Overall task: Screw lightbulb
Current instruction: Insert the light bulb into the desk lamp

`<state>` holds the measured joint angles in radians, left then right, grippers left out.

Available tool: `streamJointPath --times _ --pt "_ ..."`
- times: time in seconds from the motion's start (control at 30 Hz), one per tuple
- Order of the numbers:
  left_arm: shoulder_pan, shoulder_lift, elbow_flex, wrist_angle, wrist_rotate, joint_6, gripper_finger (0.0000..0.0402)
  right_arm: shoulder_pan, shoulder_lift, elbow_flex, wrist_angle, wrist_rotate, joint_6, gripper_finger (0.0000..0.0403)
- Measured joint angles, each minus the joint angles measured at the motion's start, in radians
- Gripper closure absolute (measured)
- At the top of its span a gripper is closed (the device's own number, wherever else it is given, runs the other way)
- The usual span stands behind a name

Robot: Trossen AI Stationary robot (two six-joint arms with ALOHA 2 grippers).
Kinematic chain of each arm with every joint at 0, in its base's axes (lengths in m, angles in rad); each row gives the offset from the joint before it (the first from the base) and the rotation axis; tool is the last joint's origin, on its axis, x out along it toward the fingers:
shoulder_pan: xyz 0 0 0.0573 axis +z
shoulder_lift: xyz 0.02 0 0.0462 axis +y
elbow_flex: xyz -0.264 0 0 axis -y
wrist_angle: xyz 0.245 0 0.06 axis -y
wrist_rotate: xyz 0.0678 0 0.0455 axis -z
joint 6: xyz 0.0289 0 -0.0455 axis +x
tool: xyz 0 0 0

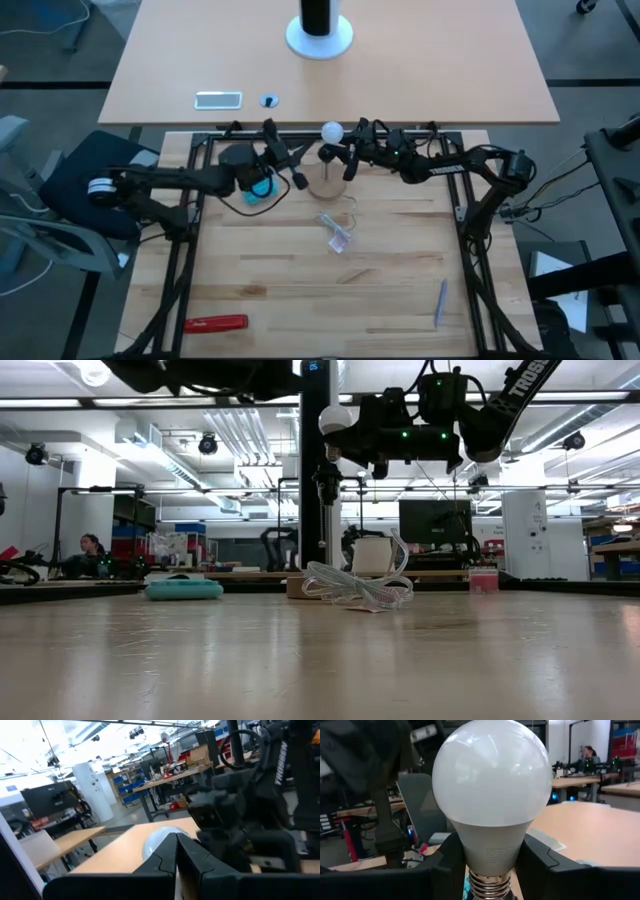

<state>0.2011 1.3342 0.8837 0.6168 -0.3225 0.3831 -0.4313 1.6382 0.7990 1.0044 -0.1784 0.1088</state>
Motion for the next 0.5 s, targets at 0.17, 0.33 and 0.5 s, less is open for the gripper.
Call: streamJointPath --times 0.17,0.33,0.5 --pt "0.015 0.023 0.036 -0.002 0.0 0.021 0.0401 0.002 0.0 0.0 -0.024 0.002 -0.01 0.0287" --pt "0.03 0.022 0.039 0.01 0.029 0.024 0.0401 0.002 0.0 0.0 -0.028 0.003 -0.013 0.0287" --pt "0.037 0.039 0.039 0.005 0.117 0.074 0.0401 0.002 0.0 0.0 -0.028 0.003 -0.02 0.0287"
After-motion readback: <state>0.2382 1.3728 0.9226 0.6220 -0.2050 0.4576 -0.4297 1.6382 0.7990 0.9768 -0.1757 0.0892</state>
